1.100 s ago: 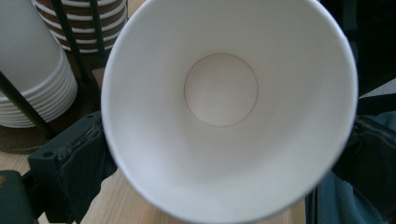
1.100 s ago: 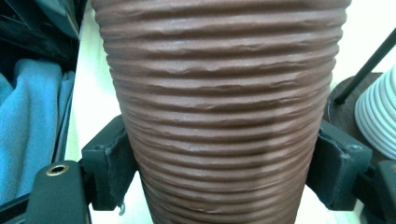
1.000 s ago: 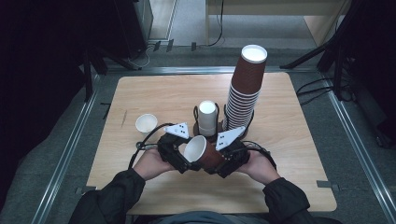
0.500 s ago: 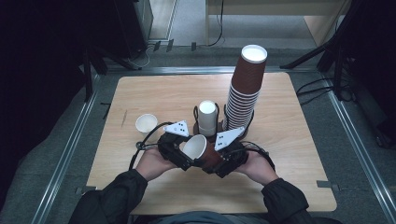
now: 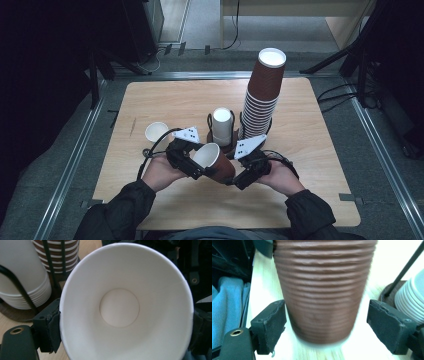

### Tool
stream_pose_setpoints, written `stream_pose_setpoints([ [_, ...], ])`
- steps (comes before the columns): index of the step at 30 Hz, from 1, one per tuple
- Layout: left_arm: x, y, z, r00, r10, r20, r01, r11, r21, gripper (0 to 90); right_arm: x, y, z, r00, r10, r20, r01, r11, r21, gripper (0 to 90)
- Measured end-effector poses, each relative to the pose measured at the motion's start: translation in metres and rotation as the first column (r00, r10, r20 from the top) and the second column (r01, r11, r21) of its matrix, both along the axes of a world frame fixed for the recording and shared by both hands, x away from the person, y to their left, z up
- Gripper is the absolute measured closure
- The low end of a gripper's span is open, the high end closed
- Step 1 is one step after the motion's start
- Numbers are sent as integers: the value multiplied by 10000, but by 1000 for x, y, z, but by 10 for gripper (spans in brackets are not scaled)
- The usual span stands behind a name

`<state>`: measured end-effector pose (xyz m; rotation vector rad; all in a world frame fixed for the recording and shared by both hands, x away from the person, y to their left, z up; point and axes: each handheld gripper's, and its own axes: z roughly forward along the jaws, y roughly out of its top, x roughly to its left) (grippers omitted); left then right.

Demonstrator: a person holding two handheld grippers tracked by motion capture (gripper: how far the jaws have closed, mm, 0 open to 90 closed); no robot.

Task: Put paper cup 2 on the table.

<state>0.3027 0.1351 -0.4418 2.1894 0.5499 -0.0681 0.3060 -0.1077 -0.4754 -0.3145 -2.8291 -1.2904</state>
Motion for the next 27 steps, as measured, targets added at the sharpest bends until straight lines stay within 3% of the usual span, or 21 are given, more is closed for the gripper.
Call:
stream_pose_setpoints([
  [5,2,7,1,9999,118,-86,-118,9999,60,96,0,-5,1,9999,-138,-86,137,9998,-121,165],
  [13,3,14,1,10000,-54,36,52,9972,745,98,-2,-14,3,9994,-306,-159,303,9993,-213,172],
  [16,2,15,-1,9999,-109,79,99,9935,1131,98,-2,-17,4,9979,-638,-72,638,9979,-89,172],
  [20,2,16,-2,9998,-168,86,155,9910,1329,98,-2,-20,5,9931,-1161,-140,1163,9931,164,172],
  [27,1,23,-2,9999,-101,67,87,9849,1732,98,-2,-26,6,9887,-1499,-68,1500,9887,82,172],
])
